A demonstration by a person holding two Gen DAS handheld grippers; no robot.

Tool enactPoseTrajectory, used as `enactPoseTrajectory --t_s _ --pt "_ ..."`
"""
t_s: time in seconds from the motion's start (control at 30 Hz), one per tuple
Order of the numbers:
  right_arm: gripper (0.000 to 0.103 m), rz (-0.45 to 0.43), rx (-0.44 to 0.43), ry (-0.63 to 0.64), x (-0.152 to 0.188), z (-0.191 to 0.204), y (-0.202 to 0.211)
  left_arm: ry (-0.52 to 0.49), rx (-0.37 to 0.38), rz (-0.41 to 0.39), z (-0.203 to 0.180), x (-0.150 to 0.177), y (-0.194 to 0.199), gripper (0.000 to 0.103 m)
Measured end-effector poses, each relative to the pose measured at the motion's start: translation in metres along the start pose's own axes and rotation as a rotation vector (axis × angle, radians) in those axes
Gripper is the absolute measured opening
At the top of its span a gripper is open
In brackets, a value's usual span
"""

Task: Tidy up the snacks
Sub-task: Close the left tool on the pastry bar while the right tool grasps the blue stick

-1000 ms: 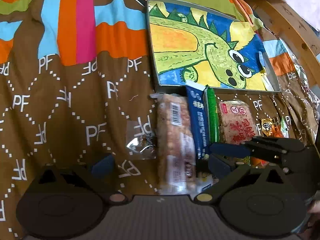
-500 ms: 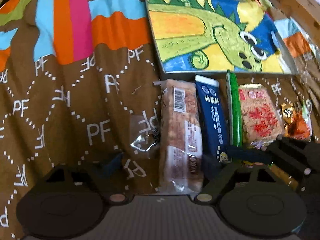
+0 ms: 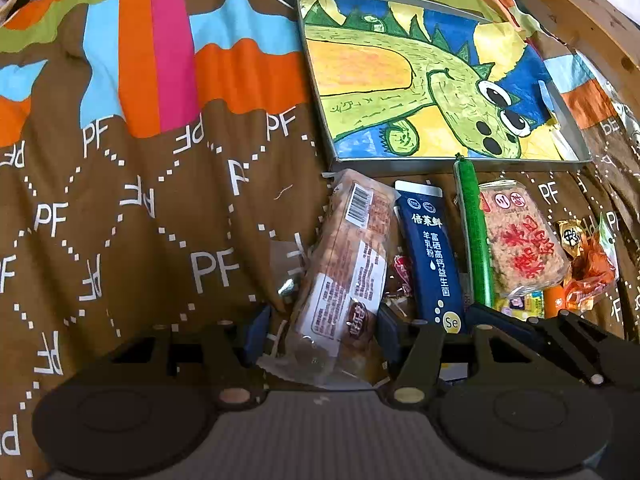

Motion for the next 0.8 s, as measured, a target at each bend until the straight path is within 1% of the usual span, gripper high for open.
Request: enactPoseTrajectory --t_s 0.03,0.07,0.13,0.2,0.33,0.37,0.43,0.5,0.57,0.63,0.7,0.8 --pt "0.064 0.014 0.040 -0.014 0.003 -0.005 -0.003 0.005 0.004 0.000 0.001 -0.001 -0.001 0.061" --pt "0.064 0.003 0.064 -0.034 0.005 -0.009 -0.003 0.010 0.010 0.000 0.002 -0.001 -0.001 0.061" --pt "0.066 -0.014 0.064 -0.042 0.005 -0.009 -0.002 0.014 0.016 0.000 0.002 0.000 -0.002 0.062" --pt "0.068 -0.020 0.037 -0.063 0.003 -0.009 -0.003 0.012 0.014 0.001 0.002 0.000 -0.003 0.062" --pt "0.067 -0.045 0.039 -0.033 0.000 -0.008 -0.008 0.006 0.008 0.001 0.001 -0.001 -0.004 0.063" --pt "0.065 -0.047 0.043 -0.019 0.000 -0.007 -0.008 0.005 0.007 0.001 0.001 -0.001 -0.005 0.063" --pt "0.052 -0.047 0.033 -0.010 0.000 -0.005 -0.006 0.003 0.007 -0.002 0.001 -0.001 -0.005 0.064" --pt "0.047 -0.048 0.026 0.006 0.001 -0.003 -0.005 -0.006 0.006 -0.007 0.000 -0.002 -0.006 0.063" --pt "0.046 -0.057 0.021 0.027 0.003 -0.003 -0.002 -0.017 -0.001 -0.011 -0.001 -0.001 -0.006 0.061" --pt "0.044 -0.070 0.015 0.053 0.006 -0.003 0.002 -0.033 -0.012 -0.022 -0.002 -0.001 -0.003 0.054" --pt "0.043 -0.089 0.017 0.091 0.009 -0.003 0.006 -0.048 -0.025 -0.037 -0.002 0.000 0.001 0.050" --pt "0.042 -0.107 0.026 0.152 0.016 -0.003 0.013 -0.045 -0.023 -0.055 -0.002 0.002 0.007 0.048"
Point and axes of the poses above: each gripper's, at about its wrist camera, not at the fingertips, and y roughly against the way its jaws point, z to its left, x to its underside, the point moved 10 cm from there along -y, roughly the way its jaws point, and after that the axes turned 11 degrees about -y, right-handed, at the moved point
